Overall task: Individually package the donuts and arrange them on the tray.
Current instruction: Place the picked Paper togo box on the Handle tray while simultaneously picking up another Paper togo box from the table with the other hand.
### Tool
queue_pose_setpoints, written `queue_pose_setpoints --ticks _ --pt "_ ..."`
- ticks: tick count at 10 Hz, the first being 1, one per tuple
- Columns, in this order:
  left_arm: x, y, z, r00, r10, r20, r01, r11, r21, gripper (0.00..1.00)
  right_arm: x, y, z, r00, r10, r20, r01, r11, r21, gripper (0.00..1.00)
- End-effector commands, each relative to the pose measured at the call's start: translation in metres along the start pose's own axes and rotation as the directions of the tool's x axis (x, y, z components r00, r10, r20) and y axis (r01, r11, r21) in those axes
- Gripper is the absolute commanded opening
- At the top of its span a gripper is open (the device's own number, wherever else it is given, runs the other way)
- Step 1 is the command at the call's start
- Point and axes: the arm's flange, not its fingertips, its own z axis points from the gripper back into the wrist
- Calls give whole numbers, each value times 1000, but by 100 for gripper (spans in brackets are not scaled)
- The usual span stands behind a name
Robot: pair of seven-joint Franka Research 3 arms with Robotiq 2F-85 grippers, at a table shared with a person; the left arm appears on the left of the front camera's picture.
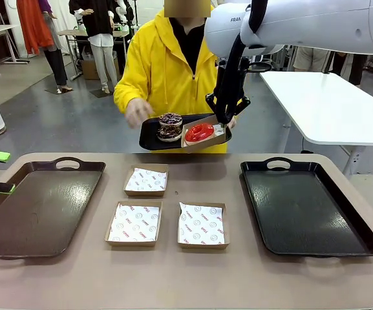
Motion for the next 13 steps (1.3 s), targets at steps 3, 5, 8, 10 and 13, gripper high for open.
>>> queue_pose_setpoints --ticks 3,5,8,10,13 --pt "0 0 0 1000 0 0 0 1000 0 100 0 0 0 1000 0 0 0 1000 0 1" --pt "27 -26 -2 1000 -15 21 12 991 132 100 -25 -37 16 999 32 2 -32 999 17 1" --pt "76 -87 -28 993 -33 -118 72 936 345 100 -65 -126 39 1000 -6 11 6 1000 23 1" --pt "111 -110 -61 990 4 -139 63 876 478 100 -83 -178 27 999 -43 -8 43 998 52 1" --pt "156 -125 -132 995 4 -97 69 678 732 100 -114 -231 -5 998 -60 -13 61 996 61 1"
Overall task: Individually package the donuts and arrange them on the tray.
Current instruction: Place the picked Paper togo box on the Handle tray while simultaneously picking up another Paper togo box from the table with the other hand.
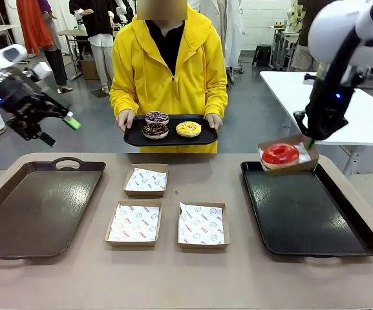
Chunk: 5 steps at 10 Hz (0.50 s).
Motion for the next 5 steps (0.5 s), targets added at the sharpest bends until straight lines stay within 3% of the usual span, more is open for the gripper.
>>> queue_pose_setpoints --ticks 1,5 --pt "29 -18 -28 1000 25 -13 -22 978 207 100 -6 -13 -20 998 13 59 -16 998 61 1" --pt "53 -42 -100 999 -28 27 15 915 403 100 35 -15 -58 993 88 80 -92 995 42 1"
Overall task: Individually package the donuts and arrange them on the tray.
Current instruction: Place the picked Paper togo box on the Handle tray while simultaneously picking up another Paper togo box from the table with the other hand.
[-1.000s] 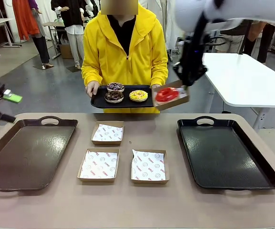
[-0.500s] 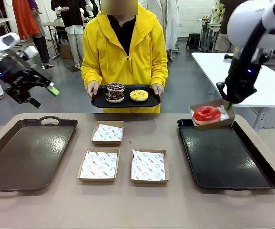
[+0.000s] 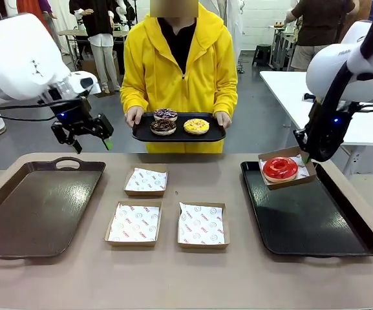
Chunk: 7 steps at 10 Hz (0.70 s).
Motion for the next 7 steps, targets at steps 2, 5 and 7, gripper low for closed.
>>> queue_pose_setpoints --ticks 2,5,7 --pt "17 -17 -24 998 -7 65 0 995 100 100 29 -1 -23 999 39 -33 -38 999 35 1" --pt "23 -31 -46 994 -50 102 36 991 130 100 41 3 -32 996 42 -73 -39 998 40 1" --pt "18 -22 -42 995 -67 79 59 993 106 100 30 1 -35 999 29 -47 -29 1000 0 1"
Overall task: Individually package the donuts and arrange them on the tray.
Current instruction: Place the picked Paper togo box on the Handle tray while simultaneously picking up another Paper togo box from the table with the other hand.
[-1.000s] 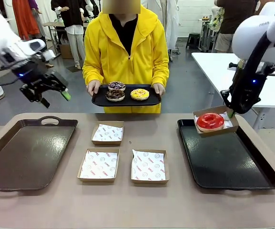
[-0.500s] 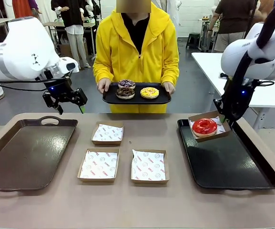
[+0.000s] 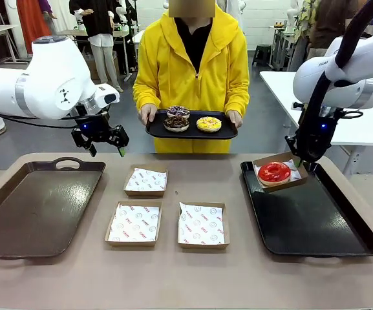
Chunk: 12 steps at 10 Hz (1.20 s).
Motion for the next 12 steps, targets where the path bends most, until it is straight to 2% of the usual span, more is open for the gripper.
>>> queue_pose_setpoints --ticks 1,8,9,10,12 --pt "2 6 2 1000 -1 5 1 1000 13 100 -5 -1 1 1000 -1 10 1 1000 -1 1" --pt "1 5 0 1000 7 1 -7 1000 3 100 0 0 1 1000 0 1 0 1000 0 1" --pt "11 -4 -4 994 105 -25 -105 994 30 100 0 1 -3 1000 -17 9 17 1000 -6 1" --pt "15 -9 -8 991 122 -46 -119 991 61 100 2 2 -7 999 -33 2 33 999 -18 1" --pt "19 -19 -17 966 210 -150 -193 974 120 100 10 8 -1 999 -41 10 42 997 -63 1"
